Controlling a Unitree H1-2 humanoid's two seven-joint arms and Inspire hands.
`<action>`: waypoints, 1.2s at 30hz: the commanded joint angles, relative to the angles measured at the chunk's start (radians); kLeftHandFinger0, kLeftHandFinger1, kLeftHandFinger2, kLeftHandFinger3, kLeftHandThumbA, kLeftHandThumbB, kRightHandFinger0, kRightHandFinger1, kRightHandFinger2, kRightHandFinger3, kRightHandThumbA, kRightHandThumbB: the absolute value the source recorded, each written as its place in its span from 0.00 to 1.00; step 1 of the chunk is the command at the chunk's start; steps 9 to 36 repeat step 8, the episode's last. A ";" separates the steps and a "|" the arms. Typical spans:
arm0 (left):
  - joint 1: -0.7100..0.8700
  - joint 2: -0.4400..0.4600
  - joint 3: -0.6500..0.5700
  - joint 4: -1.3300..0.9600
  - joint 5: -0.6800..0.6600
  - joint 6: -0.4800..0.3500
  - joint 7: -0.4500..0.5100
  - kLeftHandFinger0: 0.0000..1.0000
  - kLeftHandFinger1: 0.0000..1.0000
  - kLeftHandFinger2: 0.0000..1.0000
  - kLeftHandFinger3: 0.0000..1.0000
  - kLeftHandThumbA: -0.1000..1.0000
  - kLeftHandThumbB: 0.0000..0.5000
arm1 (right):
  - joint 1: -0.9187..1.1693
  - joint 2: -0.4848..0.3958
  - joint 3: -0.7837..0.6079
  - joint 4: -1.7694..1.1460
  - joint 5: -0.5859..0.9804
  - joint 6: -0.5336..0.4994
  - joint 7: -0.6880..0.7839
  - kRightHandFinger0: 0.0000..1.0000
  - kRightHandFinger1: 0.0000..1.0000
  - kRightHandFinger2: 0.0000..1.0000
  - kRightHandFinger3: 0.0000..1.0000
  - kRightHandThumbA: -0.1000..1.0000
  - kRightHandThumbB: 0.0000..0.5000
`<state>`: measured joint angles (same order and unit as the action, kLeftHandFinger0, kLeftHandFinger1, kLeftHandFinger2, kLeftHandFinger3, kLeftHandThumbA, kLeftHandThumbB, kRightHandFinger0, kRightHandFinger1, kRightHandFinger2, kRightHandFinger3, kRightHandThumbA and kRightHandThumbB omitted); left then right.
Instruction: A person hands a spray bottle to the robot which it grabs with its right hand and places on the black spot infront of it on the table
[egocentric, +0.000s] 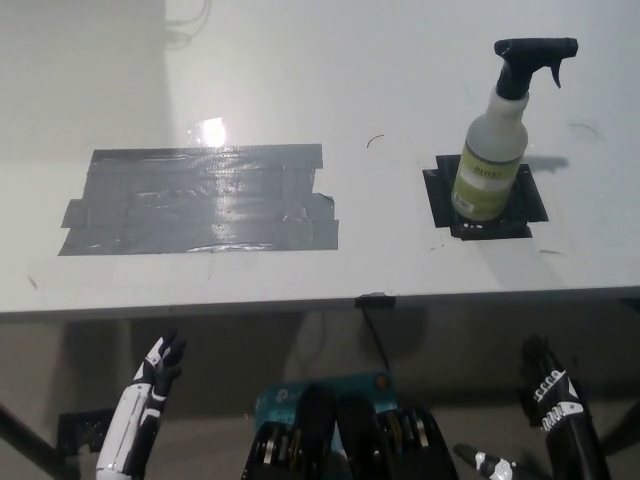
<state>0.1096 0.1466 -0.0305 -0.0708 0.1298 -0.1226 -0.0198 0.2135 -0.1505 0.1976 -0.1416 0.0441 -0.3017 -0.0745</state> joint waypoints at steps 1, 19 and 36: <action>0.017 -0.004 -0.004 -0.031 0.005 -0.039 0.001 1.00 1.00 1.00 1.00 1.00 0.02 | -0.021 -0.003 -0.021 0.021 -0.029 -0.057 0.036 1.00 1.00 1.00 1.00 1.00 1.00; 0.025 -0.009 -0.009 -0.029 0.009 -0.045 0.003 1.00 1.00 1.00 1.00 1.00 0.02 | -0.055 -0.002 -0.026 0.048 -0.039 -0.068 0.057 1.00 1.00 1.00 1.00 1.00 0.99; 0.025 -0.009 -0.009 -0.029 0.009 -0.045 0.003 1.00 1.00 1.00 1.00 1.00 0.02 | -0.055 -0.002 -0.026 0.048 -0.039 -0.068 0.057 1.00 1.00 1.00 1.00 1.00 0.99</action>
